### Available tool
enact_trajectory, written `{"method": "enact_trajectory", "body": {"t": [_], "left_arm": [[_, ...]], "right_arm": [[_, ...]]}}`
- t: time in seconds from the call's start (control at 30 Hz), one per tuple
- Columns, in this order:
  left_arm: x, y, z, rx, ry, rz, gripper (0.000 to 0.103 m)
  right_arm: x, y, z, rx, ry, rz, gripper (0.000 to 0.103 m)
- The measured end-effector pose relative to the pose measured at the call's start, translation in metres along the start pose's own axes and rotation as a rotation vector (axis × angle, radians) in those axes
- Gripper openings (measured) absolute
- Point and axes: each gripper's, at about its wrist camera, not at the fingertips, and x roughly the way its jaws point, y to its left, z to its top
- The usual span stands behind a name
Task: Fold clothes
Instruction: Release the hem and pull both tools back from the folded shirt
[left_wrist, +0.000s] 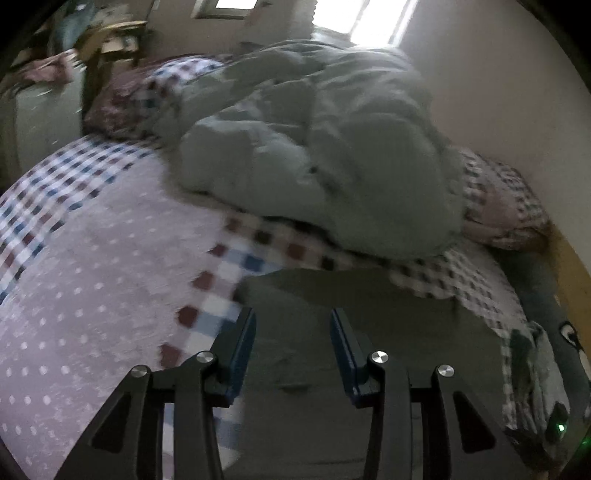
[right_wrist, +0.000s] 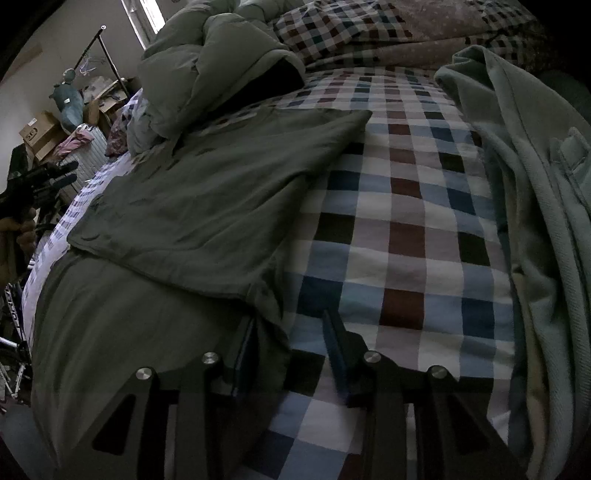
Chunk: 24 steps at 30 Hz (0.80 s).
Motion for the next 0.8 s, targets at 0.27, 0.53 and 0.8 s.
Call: {"method": "enact_trajectory", "body": {"t": [0.27,0.53,0.8], "left_arm": [[-0.025,0.018,-0.024,-0.030,-0.040,-0.017,0.065],[-0.072,0.044,-0.073,-0.039,-0.030,-0.039,0.068],[-0.137,0.076,-0.127,-0.079,-0.061,-0.052,0.069]], "right_arm": [[-0.003,-0.003,0.000,0.017,-0.014,0.027,0.041],[-0.024,-0.016,0.006,0.076,-0.069,0.107,0.044],[-0.047,0.008,0.001,0.006,-0.120,0.005,0.044]]}}
